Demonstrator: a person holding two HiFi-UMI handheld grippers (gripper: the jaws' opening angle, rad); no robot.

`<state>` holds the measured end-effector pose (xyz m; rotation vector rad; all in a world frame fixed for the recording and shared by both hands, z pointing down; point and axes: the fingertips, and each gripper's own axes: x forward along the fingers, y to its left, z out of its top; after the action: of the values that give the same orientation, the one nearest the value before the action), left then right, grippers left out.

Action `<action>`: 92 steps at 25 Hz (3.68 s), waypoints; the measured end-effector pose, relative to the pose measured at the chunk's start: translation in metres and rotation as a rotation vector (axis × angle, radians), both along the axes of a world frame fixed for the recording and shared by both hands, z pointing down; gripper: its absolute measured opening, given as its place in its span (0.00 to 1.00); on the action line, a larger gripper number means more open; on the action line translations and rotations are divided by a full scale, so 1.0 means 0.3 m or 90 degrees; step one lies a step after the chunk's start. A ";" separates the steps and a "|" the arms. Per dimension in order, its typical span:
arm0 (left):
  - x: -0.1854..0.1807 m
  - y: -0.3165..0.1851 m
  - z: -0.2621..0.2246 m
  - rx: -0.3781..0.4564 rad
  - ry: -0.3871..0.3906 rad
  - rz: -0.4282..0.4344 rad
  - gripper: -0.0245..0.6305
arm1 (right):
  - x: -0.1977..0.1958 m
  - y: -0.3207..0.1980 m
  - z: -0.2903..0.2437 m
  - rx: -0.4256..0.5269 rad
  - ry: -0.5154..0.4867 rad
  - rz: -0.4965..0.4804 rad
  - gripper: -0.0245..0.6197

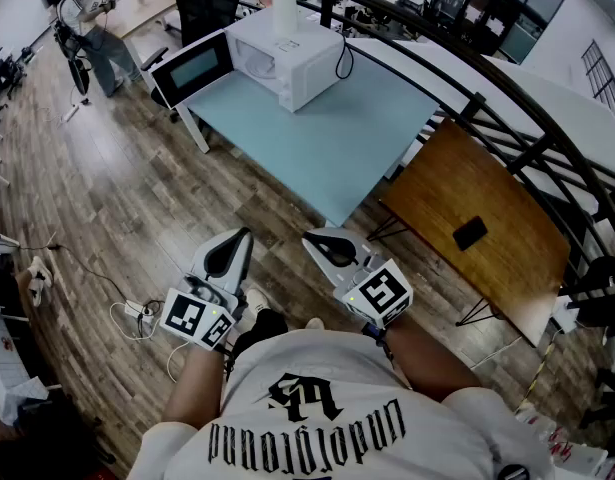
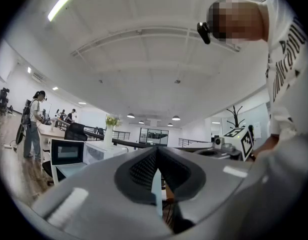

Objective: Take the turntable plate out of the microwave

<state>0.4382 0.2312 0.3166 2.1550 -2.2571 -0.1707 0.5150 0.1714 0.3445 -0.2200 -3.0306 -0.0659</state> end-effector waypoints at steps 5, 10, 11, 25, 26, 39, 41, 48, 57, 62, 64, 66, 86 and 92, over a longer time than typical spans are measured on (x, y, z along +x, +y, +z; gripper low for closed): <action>-0.060 0.002 0.002 0.006 0.008 -0.002 0.11 | -0.043 -0.010 0.003 0.003 0.008 0.004 0.04; -0.167 0.012 0.008 0.007 0.004 -0.010 0.11 | -0.143 -0.019 -0.005 0.006 0.007 0.006 0.04; -0.195 0.013 0.012 0.007 0.001 -0.011 0.11 | -0.172 -0.022 -0.004 0.008 0.007 0.007 0.04; -0.692 0.078 0.002 -0.001 -0.001 0.000 0.11 | -0.694 -0.016 -0.002 0.012 0.019 0.023 0.04; -0.718 0.086 0.000 -0.003 -0.004 0.001 0.11 | -0.722 -0.013 0.000 0.012 0.020 0.026 0.04; -0.990 0.097 0.045 -0.020 0.006 -0.030 0.11 | -1.021 -0.037 0.052 -0.001 0.035 0.000 0.04; -1.027 0.079 0.048 -0.023 0.005 -0.032 0.11 | -1.067 -0.064 0.060 -0.004 0.037 -0.003 0.04; -1.196 -0.067 0.076 -0.033 0.009 -0.046 0.11 | -1.217 -0.225 0.096 -0.028 0.042 0.000 0.04; -1.367 -0.425 0.076 -0.030 0.012 -0.010 0.11 | -1.330 -0.561 0.096 -0.041 0.043 0.046 0.04; -1.379 -0.644 0.067 -0.032 0.019 0.033 0.11 | -1.346 -0.712 0.081 -0.048 0.043 0.062 0.04; -1.381 -0.706 0.063 -0.034 0.018 0.047 0.11 | -1.351 -0.757 0.076 -0.050 0.040 0.070 0.04; -1.387 -0.753 0.063 -0.036 0.019 0.061 0.11 | -1.350 -0.791 0.073 -0.054 0.038 0.082 0.04; -1.669 -1.063 0.040 -0.031 0.006 0.250 0.11 | -1.520 -1.014 0.077 -0.075 0.050 0.291 0.04; -1.859 -1.081 0.036 -0.027 0.010 0.296 0.11 | -1.710 -0.990 0.085 -0.079 0.067 0.329 0.04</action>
<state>-0.1195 -0.0931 0.3274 2.5612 -1.6694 -0.1262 0.0021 -0.1255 0.3699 0.5312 -2.8842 0.1690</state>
